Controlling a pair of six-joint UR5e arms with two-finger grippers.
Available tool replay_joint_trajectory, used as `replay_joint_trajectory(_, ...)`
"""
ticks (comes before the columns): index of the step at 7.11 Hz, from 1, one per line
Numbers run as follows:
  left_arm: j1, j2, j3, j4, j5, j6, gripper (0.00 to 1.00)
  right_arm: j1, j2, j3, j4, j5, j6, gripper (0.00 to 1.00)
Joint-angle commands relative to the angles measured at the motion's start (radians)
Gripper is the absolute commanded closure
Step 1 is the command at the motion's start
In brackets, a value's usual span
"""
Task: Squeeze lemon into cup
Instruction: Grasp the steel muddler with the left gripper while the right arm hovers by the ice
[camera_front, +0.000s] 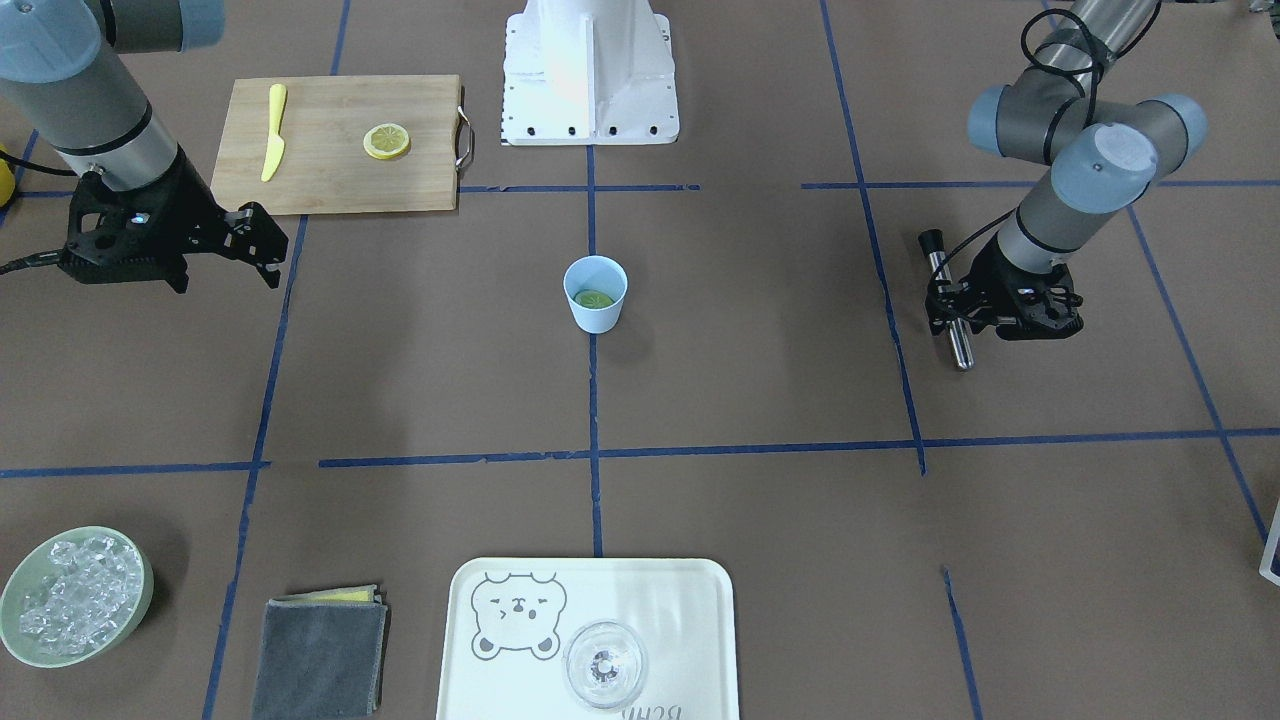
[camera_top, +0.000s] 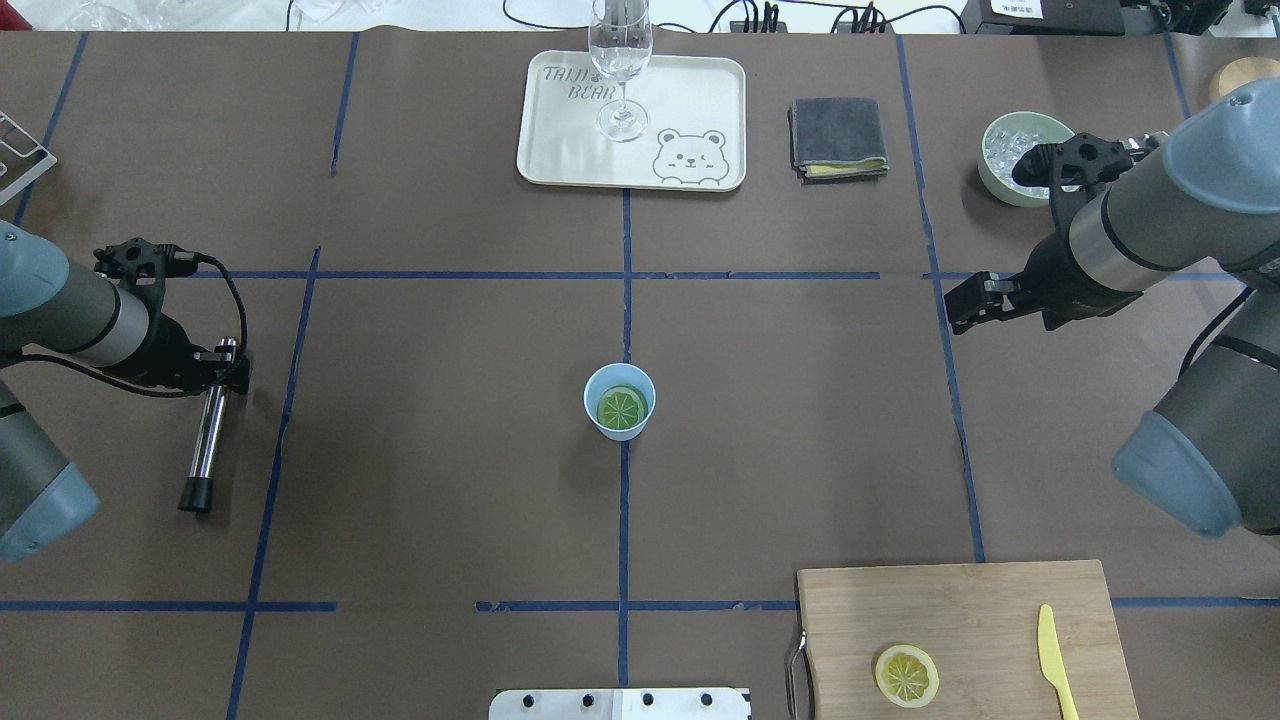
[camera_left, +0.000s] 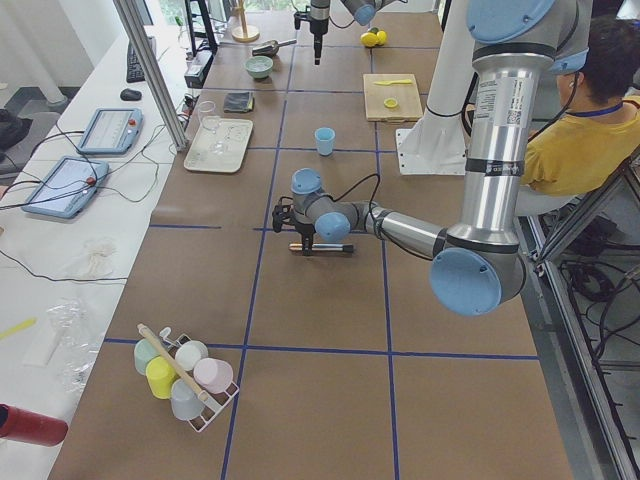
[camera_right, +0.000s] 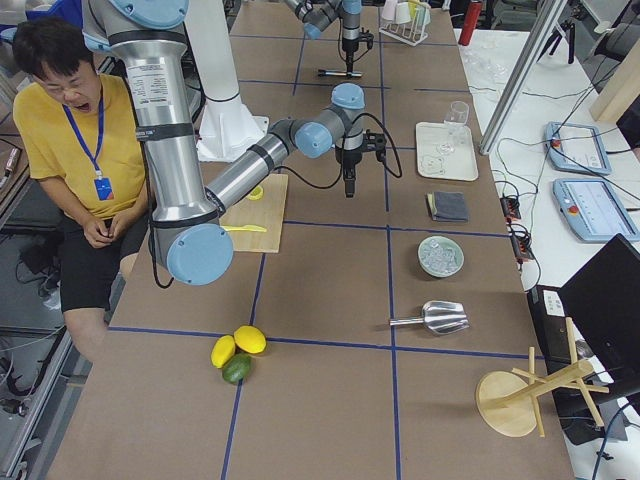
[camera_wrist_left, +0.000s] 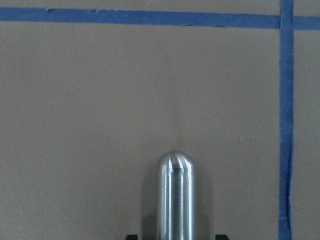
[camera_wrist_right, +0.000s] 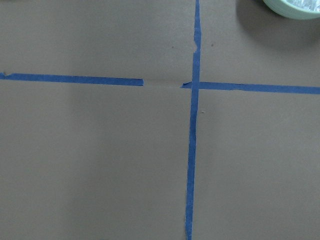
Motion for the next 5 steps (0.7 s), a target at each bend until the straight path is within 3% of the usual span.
replay_joint_trajectory(1, 0.018, 0.000, 0.002, 0.000, 0.013, 0.003, 0.85, 0.006, 0.000, -0.003, 0.000, 0.006, -0.002, 0.00)
replay_joint_trajectory(2, 0.033, 0.001, 0.000, 0.000, 0.055, 0.002, 1.00, 0.011, 0.001, -0.003, 0.000, 0.008, 0.000, 0.00)
replay_joint_trajectory(3, 0.035, 0.003, -0.016, 0.000, 0.075, 0.002, 1.00, 0.020, 0.007, -0.003, -0.002, 0.026, 0.000, 0.00)
replay_joint_trajectory(4, 0.026, 0.012, -0.115, 0.012, 0.077, 0.003, 1.00, 0.034, 0.009, -0.001, 0.000, 0.056, 0.000, 0.00)
replay_joint_trajectory(5, 0.025, 0.005, -0.218, 0.113, 0.083, 0.012, 1.00, 0.034, 0.010, -0.001, 0.000, 0.060, 0.000, 0.00)
